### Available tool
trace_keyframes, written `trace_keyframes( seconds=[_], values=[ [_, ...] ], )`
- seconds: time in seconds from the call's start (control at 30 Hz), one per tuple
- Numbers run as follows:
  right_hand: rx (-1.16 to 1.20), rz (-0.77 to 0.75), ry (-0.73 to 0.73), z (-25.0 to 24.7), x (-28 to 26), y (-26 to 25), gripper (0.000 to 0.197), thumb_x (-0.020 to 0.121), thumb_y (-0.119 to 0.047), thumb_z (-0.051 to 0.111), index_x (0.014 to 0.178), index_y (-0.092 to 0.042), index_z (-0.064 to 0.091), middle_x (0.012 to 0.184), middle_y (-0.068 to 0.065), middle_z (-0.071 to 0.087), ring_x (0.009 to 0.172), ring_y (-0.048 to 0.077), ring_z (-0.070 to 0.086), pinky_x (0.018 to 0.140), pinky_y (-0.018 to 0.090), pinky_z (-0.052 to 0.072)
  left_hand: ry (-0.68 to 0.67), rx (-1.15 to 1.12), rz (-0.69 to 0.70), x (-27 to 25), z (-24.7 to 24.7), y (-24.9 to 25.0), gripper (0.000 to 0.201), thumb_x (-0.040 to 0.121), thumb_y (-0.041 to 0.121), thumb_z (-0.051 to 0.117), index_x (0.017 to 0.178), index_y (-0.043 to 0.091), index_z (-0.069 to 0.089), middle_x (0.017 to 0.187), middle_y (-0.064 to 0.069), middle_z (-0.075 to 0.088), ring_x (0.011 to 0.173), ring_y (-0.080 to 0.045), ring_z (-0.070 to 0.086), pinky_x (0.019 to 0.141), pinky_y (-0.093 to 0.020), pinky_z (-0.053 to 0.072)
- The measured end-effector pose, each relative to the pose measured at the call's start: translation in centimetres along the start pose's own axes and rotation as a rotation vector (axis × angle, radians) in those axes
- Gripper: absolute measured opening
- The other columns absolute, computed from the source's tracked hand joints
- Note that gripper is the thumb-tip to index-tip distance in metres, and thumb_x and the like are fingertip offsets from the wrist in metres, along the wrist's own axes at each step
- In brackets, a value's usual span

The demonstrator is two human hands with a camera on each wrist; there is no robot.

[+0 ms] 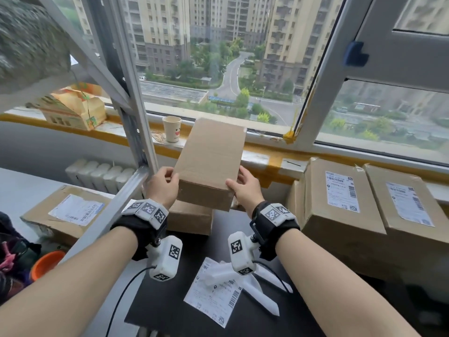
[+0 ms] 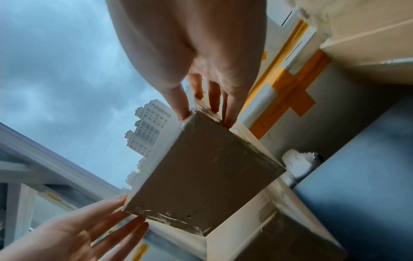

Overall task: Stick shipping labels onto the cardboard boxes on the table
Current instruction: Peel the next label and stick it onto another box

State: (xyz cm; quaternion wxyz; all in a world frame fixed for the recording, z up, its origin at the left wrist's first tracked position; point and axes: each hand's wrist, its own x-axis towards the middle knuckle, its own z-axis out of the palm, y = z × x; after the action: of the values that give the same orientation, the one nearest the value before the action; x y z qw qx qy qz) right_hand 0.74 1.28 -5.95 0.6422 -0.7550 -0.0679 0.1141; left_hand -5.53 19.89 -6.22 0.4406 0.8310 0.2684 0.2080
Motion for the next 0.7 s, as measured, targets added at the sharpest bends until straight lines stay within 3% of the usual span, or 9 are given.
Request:
trace_keyframes(
  seconds=[0.07, 0.2, 0.33, 0.4, 0.5, 0.7],
  values=[
    [-0.005, -0.02, 0.051, -1.9, -0.5, 0.1, 0.055, 0.085, -0.008, 0.062, 0.136, -0.018, 0.046, 0.131, 0.006, 0.058, 0.113, 0.019, 0.055, 0.093, 0.035, 0.048, -0.052, -0.131, 0.023, -0.5, 1.0, 0.7, 0.02, 0.091, 0.018, 0.055, 0.108, 0.011, 0.061, 0.105, -0.007, 0.065, 0.098, -0.023, 0.061, 0.093, -0.044, 0.051],
    [-0.093, -0.035, 0.132, -5.7, -2.4, 0.7, 0.057, 0.086, -0.015, 0.065, 0.139, -0.016, 0.043, 0.132, 0.004, 0.056, 0.12, 0.017, 0.052, 0.103, 0.038, 0.045, -0.191, -0.305, 0.015, -2.0, 3.7, 1.3, 0.008, 0.088, 0.012, 0.059, 0.096, 0.015, 0.058, 0.099, -0.009, 0.063, 0.101, -0.028, 0.063, 0.093, -0.046, 0.051],
    [-0.12, -0.006, 0.196, -8.1, -3.6, 2.5, 0.059, 0.083, -0.015, 0.066, 0.138, -0.015, 0.044, 0.133, 0.004, 0.056, 0.12, 0.016, 0.052, 0.105, 0.039, 0.043, -0.301, -0.42, -0.064, -3.9, 6.5, 0.9, 0.011, 0.087, 0.005, 0.06, 0.098, 0.008, 0.058, 0.091, -0.009, 0.061, 0.09, -0.025, 0.06, 0.088, -0.043, 0.053],
    [-0.12, 0.002, 0.216, -9.1, -4.0, 3.4, 0.058, 0.083, -0.013, 0.065, 0.137, -0.015, 0.046, 0.129, 0.002, 0.058, 0.116, 0.014, 0.053, 0.104, 0.038, 0.044, -0.342, -0.436, -0.083, -4.6, 7.6, 0.6, 0.014, 0.087, 0.004, 0.06, 0.1, 0.005, 0.059, 0.084, -0.004, 0.061, 0.081, -0.018, 0.06, 0.085, -0.037, 0.053],
    [-0.137, 0.037, 0.212, -10.0, -4.3, 4.8, 0.056, 0.085, -0.01, 0.063, 0.138, -0.013, 0.044, 0.126, -0.003, 0.057, 0.112, 0.013, 0.054, 0.104, 0.035, 0.045, -0.37, -0.425, -0.108, -5.6, 8.8, -0.1, 0.011, 0.086, 0.003, 0.061, 0.095, 0.009, 0.058, 0.085, -0.008, 0.061, 0.075, -0.013, 0.059, 0.08, -0.031, 0.052],
    [-0.303, 0.156, 0.122, -9.8, -3.2, 9.9, 0.074, 0.069, -0.039, 0.059, 0.138, -0.017, 0.042, 0.132, 0.002, 0.058, 0.12, 0.022, 0.055, 0.104, 0.042, 0.044, -0.348, -0.299, -0.134, -7.2, 10.6, -2.5, 0.016, 0.085, 0.006, 0.064, 0.1, 0.002, 0.061, 0.084, -0.006, 0.062, 0.074, -0.014, 0.059, 0.067, -0.02, 0.055]
  ],
)
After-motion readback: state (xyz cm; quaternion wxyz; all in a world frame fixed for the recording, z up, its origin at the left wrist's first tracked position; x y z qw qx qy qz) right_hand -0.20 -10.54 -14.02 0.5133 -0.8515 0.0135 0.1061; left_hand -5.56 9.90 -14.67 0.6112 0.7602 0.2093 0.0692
